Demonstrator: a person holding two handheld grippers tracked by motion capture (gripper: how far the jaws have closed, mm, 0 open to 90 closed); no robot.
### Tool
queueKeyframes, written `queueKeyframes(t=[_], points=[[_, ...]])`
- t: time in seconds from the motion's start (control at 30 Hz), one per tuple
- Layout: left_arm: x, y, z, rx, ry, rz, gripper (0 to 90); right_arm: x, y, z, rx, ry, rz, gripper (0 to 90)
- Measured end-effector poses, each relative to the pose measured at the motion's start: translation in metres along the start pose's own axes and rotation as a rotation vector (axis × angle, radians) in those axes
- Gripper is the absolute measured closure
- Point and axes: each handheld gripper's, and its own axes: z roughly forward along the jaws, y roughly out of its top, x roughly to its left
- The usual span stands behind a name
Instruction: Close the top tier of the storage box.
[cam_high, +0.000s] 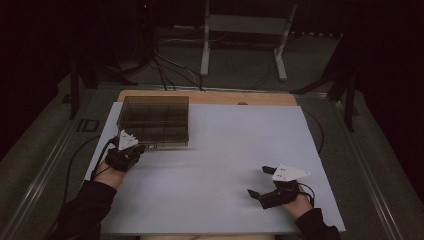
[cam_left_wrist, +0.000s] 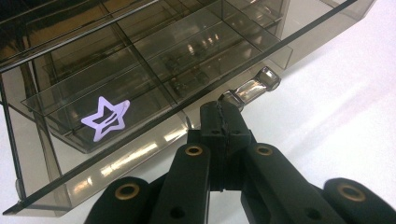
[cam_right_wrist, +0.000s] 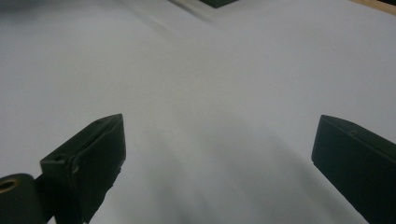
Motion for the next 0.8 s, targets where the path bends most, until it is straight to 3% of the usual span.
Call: queueKeyframes(t=[0.8], points=[[0.0035, 0.0071, 0.0045, 0.019, 0.004, 0.022, 90.0, -0.0013, -0.0005, 0.0007, 0.006, -0.001, 0.007, 2.9]])
